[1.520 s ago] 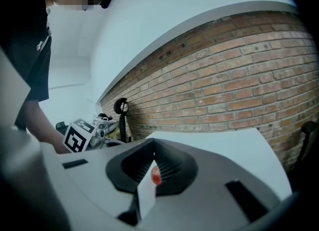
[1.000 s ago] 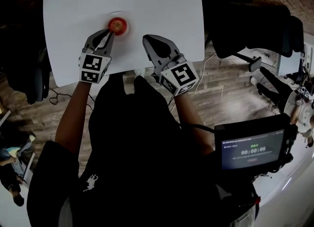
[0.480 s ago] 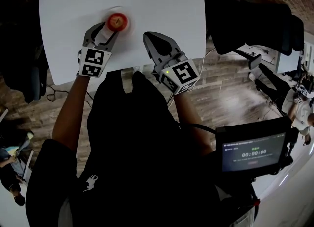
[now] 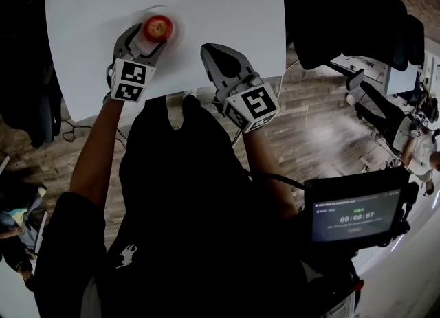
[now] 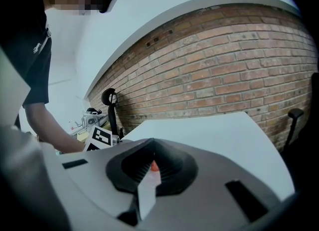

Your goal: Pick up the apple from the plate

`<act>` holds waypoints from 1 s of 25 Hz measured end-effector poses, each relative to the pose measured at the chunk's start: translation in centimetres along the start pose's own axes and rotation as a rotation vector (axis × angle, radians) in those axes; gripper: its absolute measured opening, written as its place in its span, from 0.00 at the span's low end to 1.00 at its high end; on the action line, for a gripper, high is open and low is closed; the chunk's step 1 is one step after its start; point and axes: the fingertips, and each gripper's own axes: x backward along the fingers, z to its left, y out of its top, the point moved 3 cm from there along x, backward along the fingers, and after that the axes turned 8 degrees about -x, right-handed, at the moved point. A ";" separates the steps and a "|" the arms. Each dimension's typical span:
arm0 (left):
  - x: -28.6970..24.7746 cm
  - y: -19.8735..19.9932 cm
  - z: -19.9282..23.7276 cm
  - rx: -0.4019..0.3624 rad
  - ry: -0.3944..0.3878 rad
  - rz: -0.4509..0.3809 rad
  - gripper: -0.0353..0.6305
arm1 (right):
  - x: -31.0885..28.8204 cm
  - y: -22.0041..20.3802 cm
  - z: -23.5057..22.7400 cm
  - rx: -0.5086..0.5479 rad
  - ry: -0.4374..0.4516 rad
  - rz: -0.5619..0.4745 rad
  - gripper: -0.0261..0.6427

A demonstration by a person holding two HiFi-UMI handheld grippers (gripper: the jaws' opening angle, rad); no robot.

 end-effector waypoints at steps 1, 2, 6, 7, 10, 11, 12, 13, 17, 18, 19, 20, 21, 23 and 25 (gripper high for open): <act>0.0 0.1 0.0 0.000 0.002 0.000 0.56 | 0.0 0.0 0.0 -0.001 -0.001 -0.001 0.05; -0.2 0.1 0.0 -0.001 0.002 0.001 0.57 | 0.1 0.1 0.0 -0.001 -0.002 -0.002 0.05; -0.9 -0.9 -0.1 -0.016 -0.006 0.019 0.60 | 0.0 -0.1 -0.2 -0.006 -0.006 0.001 0.05; -0.9 -1.0 -0.1 -0.018 -0.008 0.022 0.60 | 0.0 -0.2 -0.2 -0.008 -0.007 0.002 0.05; -1.2 -1.2 -0.1 -0.018 -0.009 0.024 0.61 | -0.1 -0.3 -0.2 -0.011 -0.008 0.007 0.05; -1.2 -1.2 -0.1 -0.017 -0.008 0.024 0.61 | 0.0 -0.4 -0.2 -0.012 -0.009 0.009 0.05; -1.3 -1.1 -0.1 -0.016 -0.005 0.022 0.62 | 0.0 -0.5 -0.2 -0.013 -0.009 0.011 0.05; -1.3 -1.0 -0.1 -0.015 -0.003 0.019 0.62 | 0.0 -0.5 -0.1 -0.014 -0.008 0.012 0.05; -1.4 -1.2 -0.1 -0.019 0.000 0.028 0.62 | -0.1 -0.8 0.1 -0.020 -0.005 0.018 0.05; -1.5 -1.1 -0.1 -0.020 -0.001 0.026 0.62 | 0.0 -0.8 0.1 -0.020 -0.006 0.018 0.05; -1.4 -1.1 -0.1 -0.022 -0.003 0.023 0.63 | 0.0 -0.9 0.1 -0.020 -0.006 0.019 0.05; -1.4 -1.0 -0.2 -0.023 -0.004 0.019 0.63 | 0.0 -0.9 0.1 -0.019 -0.007 0.020 0.05; -1.4 -0.9 -0.2 -0.023 -0.006 0.017 0.63 | 0.0 -0.9 0.1 -0.019 -0.007 0.021 0.05; -1.4 -0.9 -0.4 -0.025 -0.013 0.018 0.63 | 0.0 -0.9 0.1 -0.020 -0.007 0.022 0.05; -1.4 -1.0 -0.6 -0.032 -0.022 0.023 0.63 | 0.0 -0.9 0.1 -0.022 -0.007 0.022 0.05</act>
